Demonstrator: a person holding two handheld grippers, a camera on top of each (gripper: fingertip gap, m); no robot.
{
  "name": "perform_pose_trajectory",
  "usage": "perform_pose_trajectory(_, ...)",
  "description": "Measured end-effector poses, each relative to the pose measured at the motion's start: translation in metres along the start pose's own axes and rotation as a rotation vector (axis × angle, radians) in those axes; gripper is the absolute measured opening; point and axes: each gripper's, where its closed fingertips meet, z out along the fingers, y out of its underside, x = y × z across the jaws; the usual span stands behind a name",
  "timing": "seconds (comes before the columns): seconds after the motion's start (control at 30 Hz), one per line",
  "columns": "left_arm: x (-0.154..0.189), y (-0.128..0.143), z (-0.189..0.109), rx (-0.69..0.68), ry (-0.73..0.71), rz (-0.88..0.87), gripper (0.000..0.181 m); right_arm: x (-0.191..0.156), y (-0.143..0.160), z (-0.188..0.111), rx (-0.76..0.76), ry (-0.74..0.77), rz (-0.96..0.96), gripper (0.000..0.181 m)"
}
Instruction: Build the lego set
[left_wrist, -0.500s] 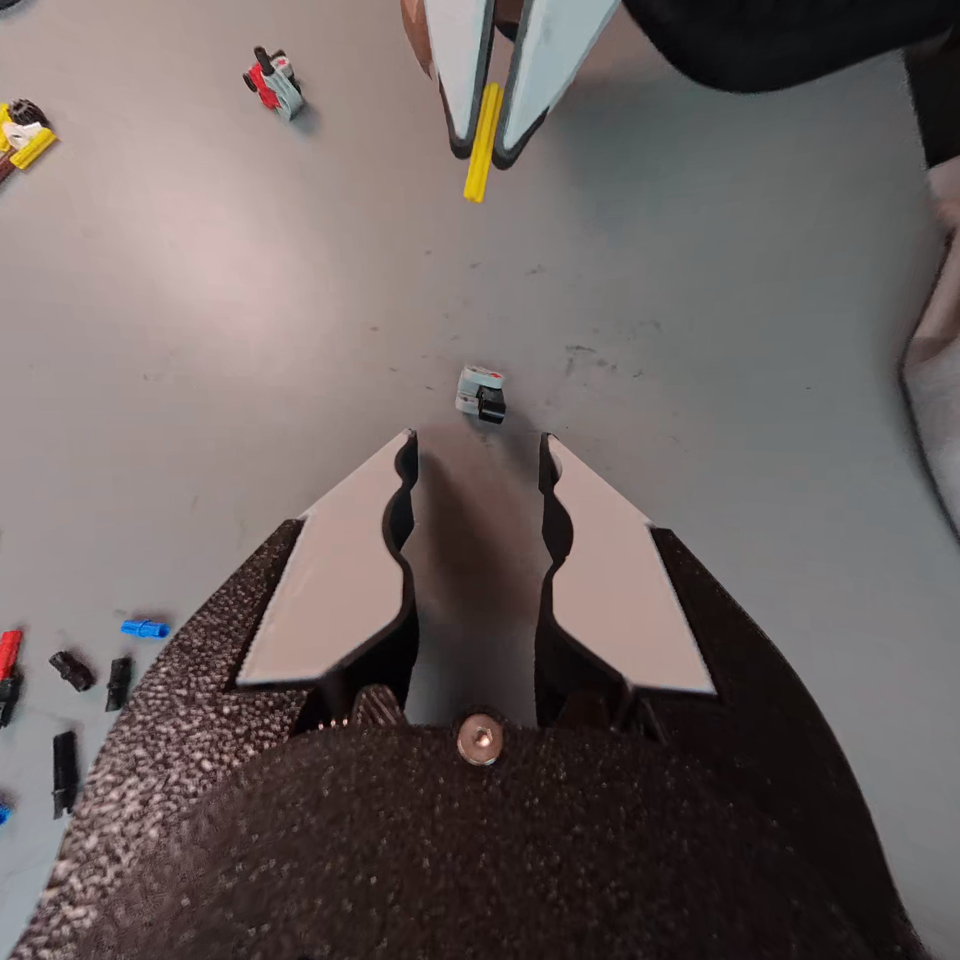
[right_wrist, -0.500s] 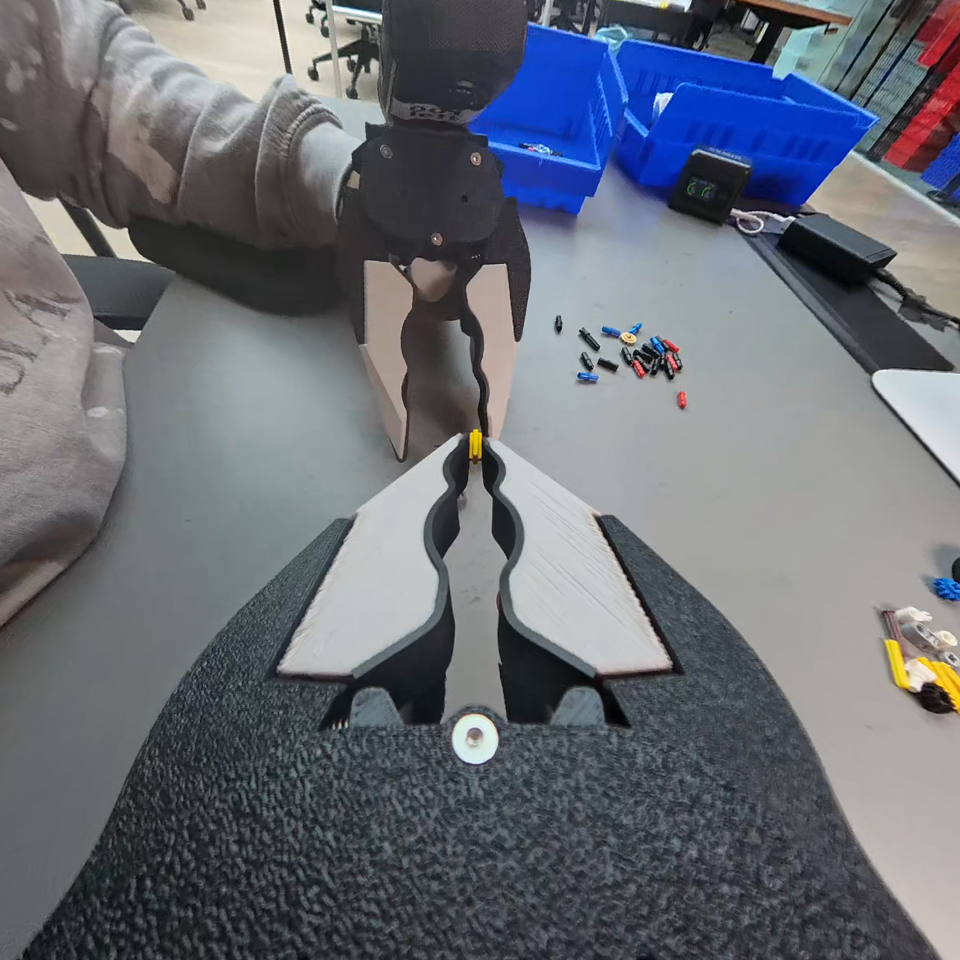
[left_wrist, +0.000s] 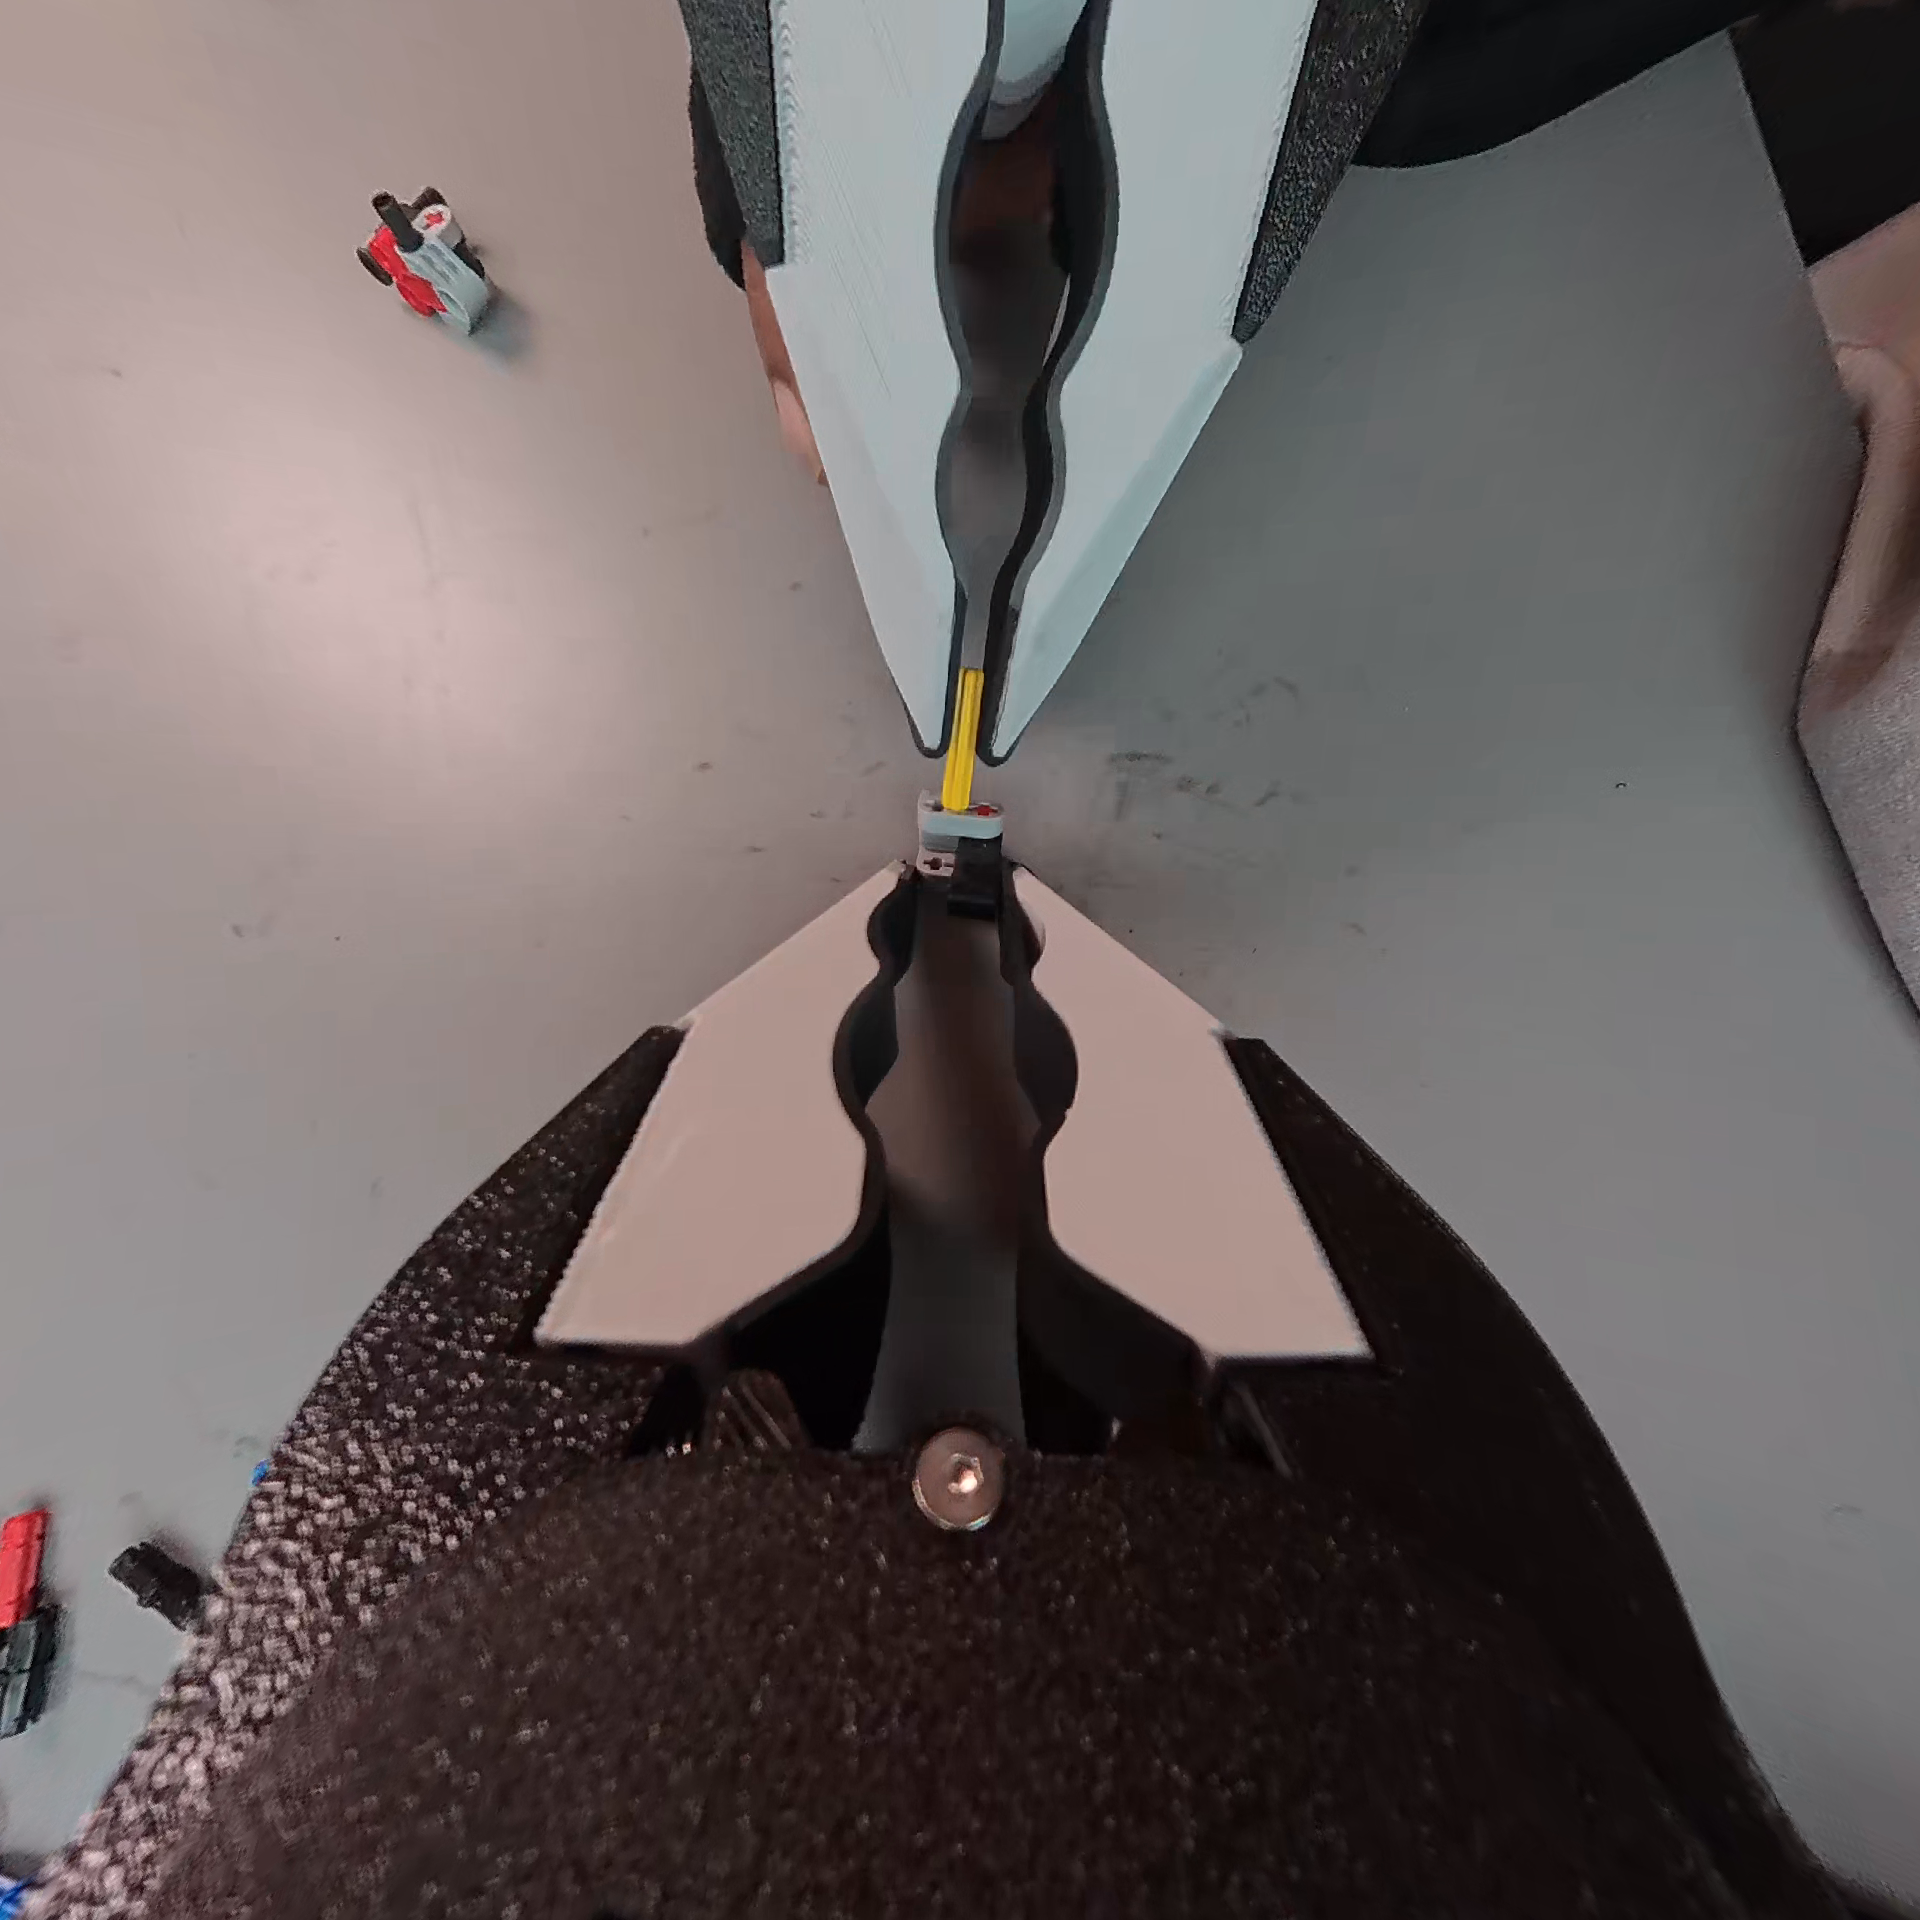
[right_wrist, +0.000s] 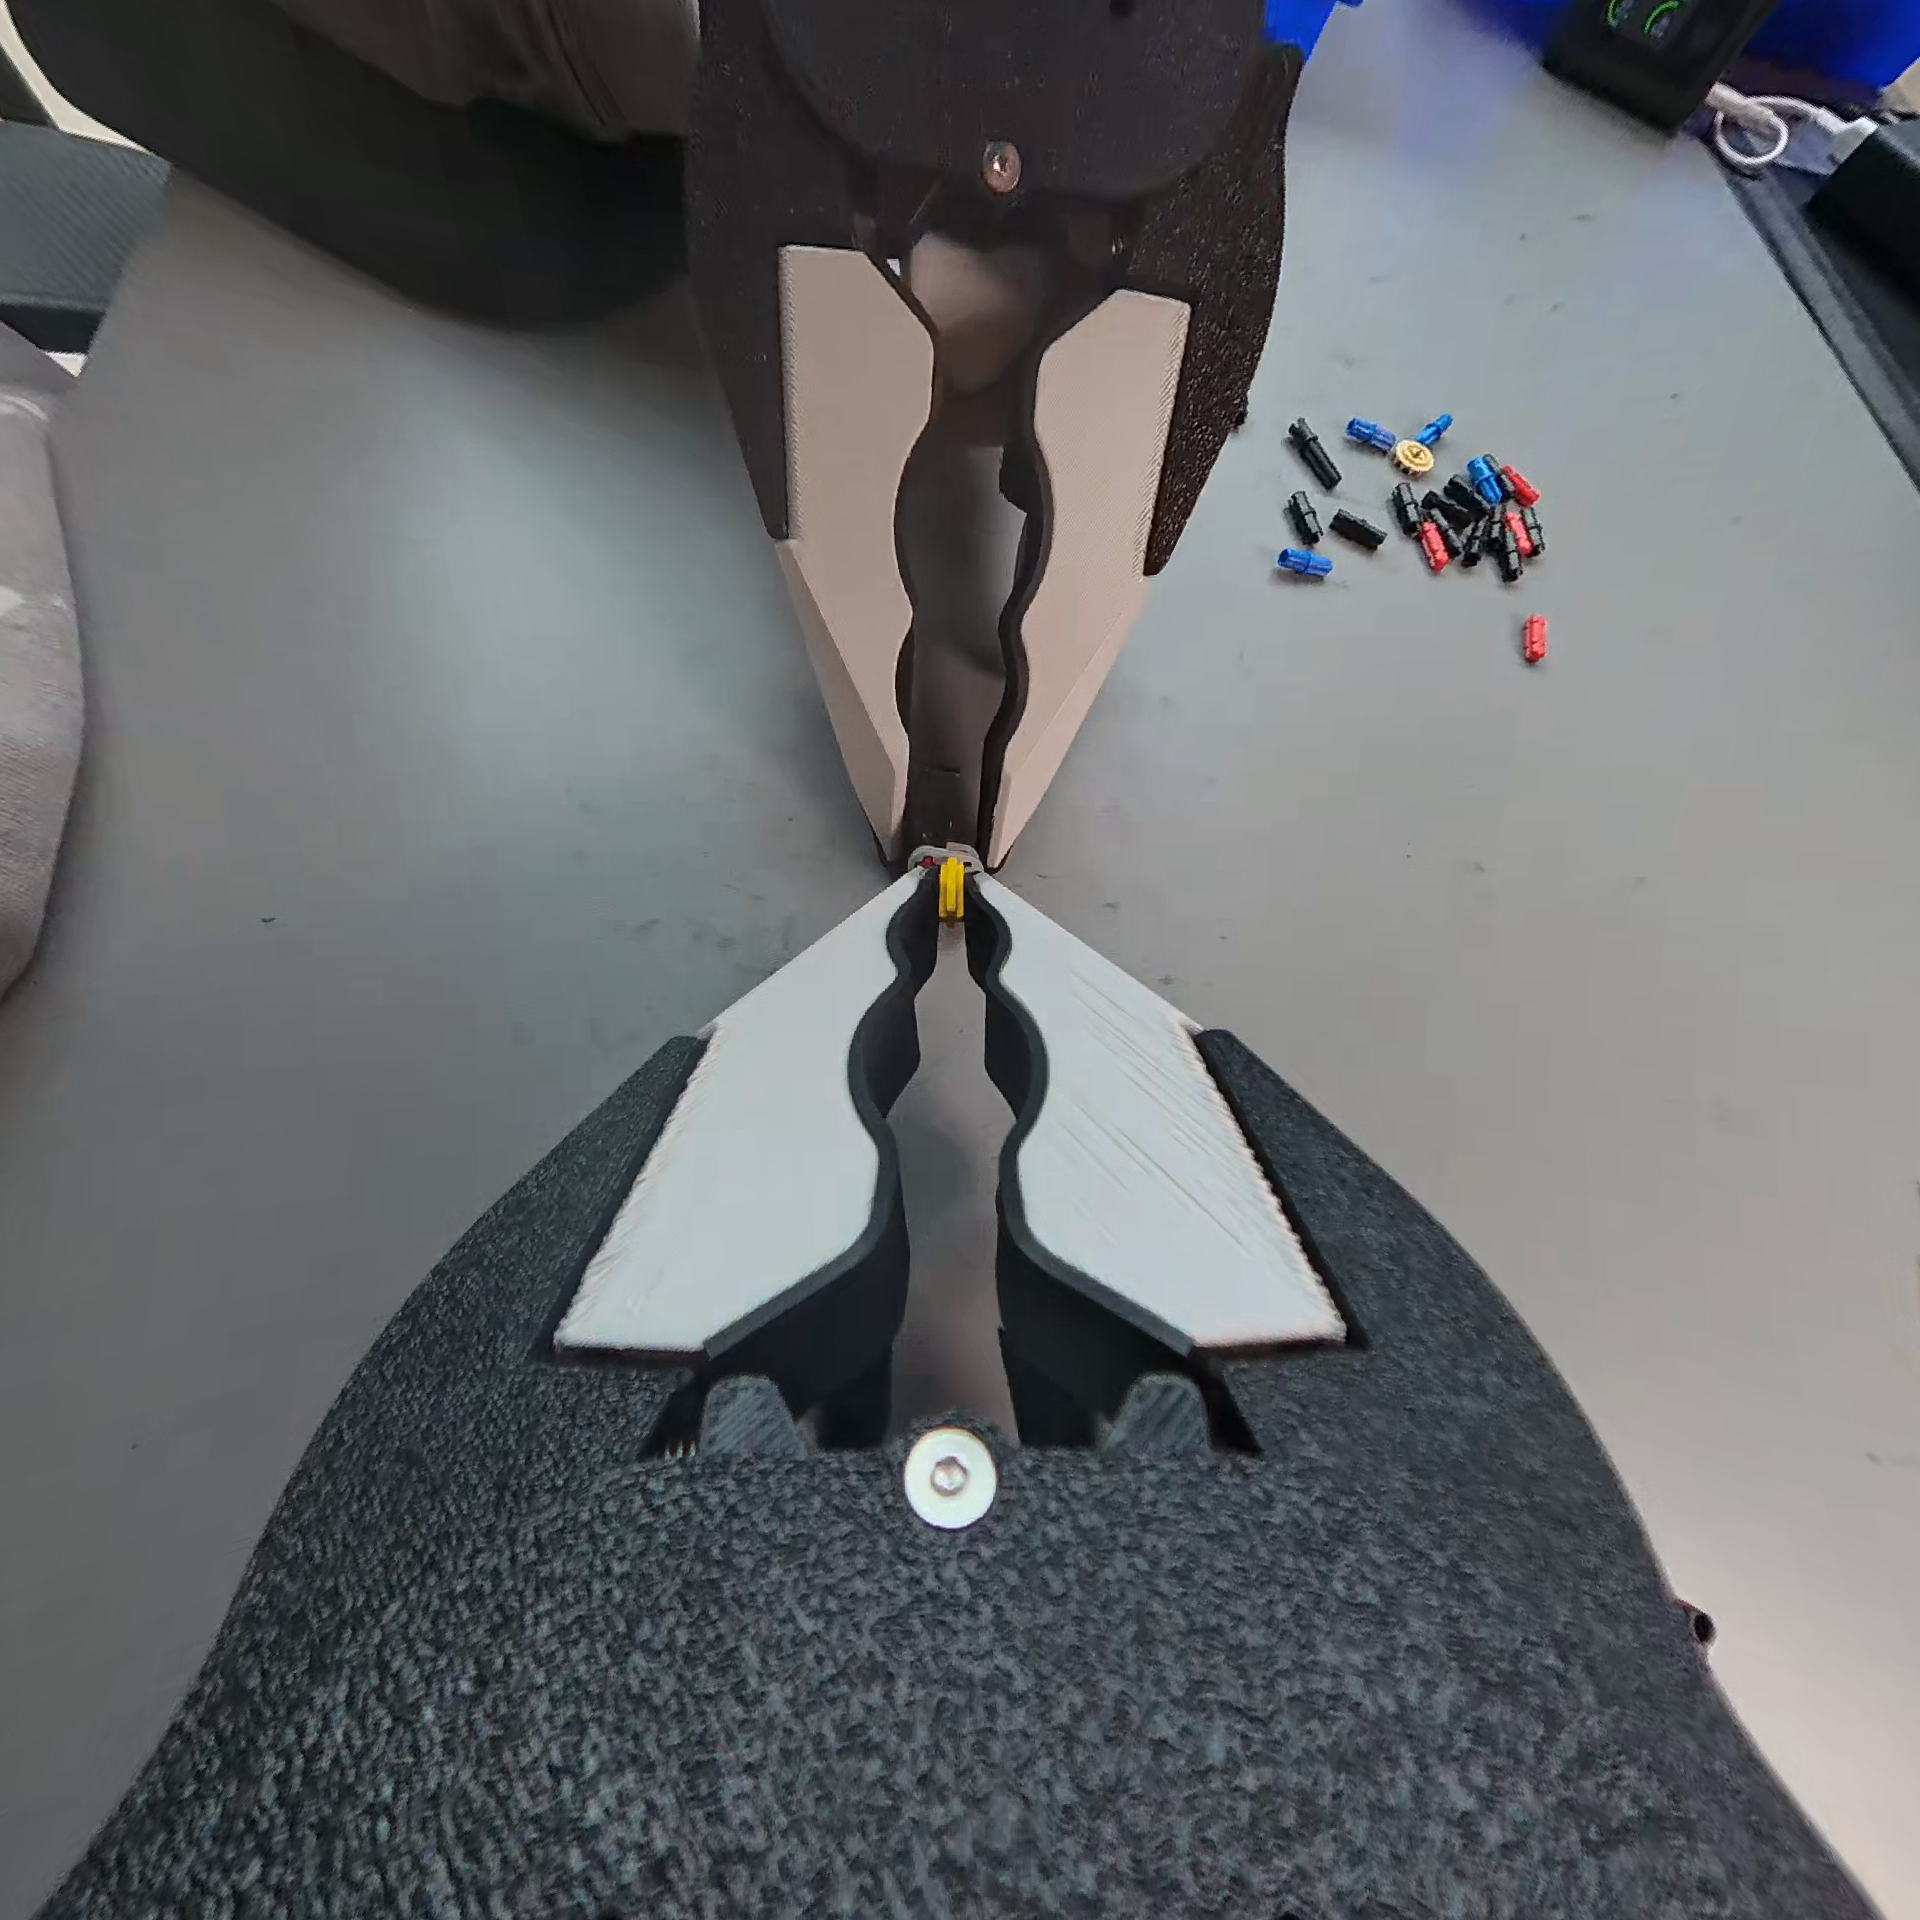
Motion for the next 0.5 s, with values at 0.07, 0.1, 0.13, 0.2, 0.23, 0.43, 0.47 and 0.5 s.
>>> perform_pose_trajectory(0.07,0.003,-0.001,0.000,0.004,0.008,-0.007,0.015,0.000,0.002,-0.001,-0.016,-0.002,0.003,0.003)
perform_pose_trajectory(0.1,0.003,-0.001,0.000,0.001,0.007,-0.006,0.015,0.000,0.003,-0.001,-0.019,-0.002,-0.003,0.003)
perform_pose_trajectory(0.13,0.004,-0.001,0.000,0.000,0.007,-0.002,0.015,-0.001,0.002,-0.001,-0.016,-0.008,0.000,0.003)
perform_pose_trajectory(0.2,0.006,-0.001,0.001,0.002,0.001,0.005,0.015,-0.003,0.002,-0.001,-0.012,-0.014,0.006,0.003)
perform_pose_trajectory(0.23,0.006,-0.002,0.001,0.004,-0.004,0.008,0.015,-0.002,0.003,-0.001,-0.021,-0.012,0.004,0.003)
perform_pose_trajectory(0.43,0.008,-0.011,-0.003,0.064,0.000,-0.017,0.015,-0.005,0.008,-0.003,-0.043,-0.035,0.003,0.003)
perform_pose_trajectory(0.47,0.008,-0.013,-0.004,0.072,-0.002,-0.019,0.015,-0.006,0.009,-0.002,-0.044,-0.035,-0.001,0.003)
perform_pose_trajectory(0.5,0.008,-0.014,-0.004,0.077,-0.004,-0.018,0.015,-0.008,0.011,-0.001,-0.052,-0.044,-0.003,0.003)
